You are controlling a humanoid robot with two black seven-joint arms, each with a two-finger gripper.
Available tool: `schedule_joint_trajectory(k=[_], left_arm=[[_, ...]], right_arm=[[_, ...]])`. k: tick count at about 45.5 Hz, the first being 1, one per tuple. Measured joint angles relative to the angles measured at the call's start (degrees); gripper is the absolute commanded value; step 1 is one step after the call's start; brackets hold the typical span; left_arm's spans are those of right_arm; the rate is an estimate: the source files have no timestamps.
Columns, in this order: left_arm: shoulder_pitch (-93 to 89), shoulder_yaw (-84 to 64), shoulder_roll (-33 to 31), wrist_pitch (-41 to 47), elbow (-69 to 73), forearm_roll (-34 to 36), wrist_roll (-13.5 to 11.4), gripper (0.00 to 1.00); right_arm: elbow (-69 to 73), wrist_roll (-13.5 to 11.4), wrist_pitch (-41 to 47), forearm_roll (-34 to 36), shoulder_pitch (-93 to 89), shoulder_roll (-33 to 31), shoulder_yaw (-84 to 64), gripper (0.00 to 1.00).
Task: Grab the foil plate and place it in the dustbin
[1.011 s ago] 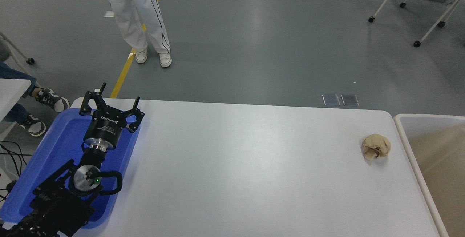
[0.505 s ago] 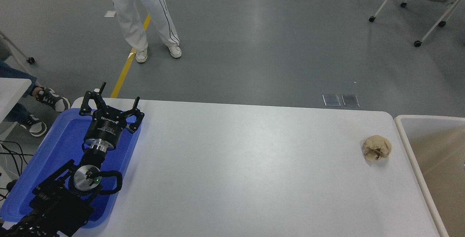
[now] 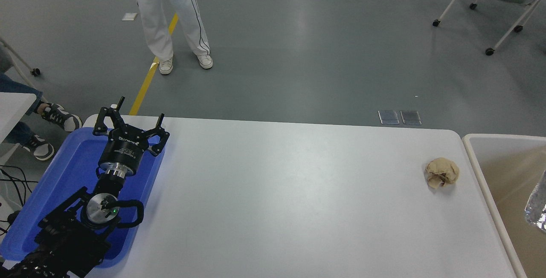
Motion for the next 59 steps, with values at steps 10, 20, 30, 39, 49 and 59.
schedule_joint_trajectory(k=[10, 20, 30, 39, 49, 59], left_arm=[[0.0, 0.0, 0.0, 0.0, 0.0, 0.0, 0.0, 1.0], [0.0, 0.0, 0.0, 0.0, 0.0, 0.0, 0.0, 1.0], [0.0, 0.0, 0.0, 0.0, 0.0, 0.0, 0.0, 1.0], [0.0, 0.0, 0.0, 0.0, 0.0, 0.0, 0.0, 1.0], [0.0, 0.0, 0.0, 0.0, 0.0, 0.0, 0.0, 1.0], [0.0, 0.0, 0.0, 0.0, 0.0, 0.0, 0.0, 1.0]], right_arm=[[-0.28, -1.63, -12.15, 0.97, -2.89, 2.57, 2.04, 0.0], [-0.7, -4.15, -20.8, 1.3, -5.08, 4.04, 6.13, 0.0], [-0.83, -5.14, -24.62, 1.62, -6.29, 4.69, 8.45, 0.0], [-0.82, -5.48, -25.96, 2.06, -6.75, 5.24, 9.24, 0.0], [-0.68, -5.56, -26.52, 2.24, -7.13, 5.93, 9.49, 0.94], [-0.68, -5.56, -26.78, 2.29, -7.14, 6.44, 9.69, 0.98]])
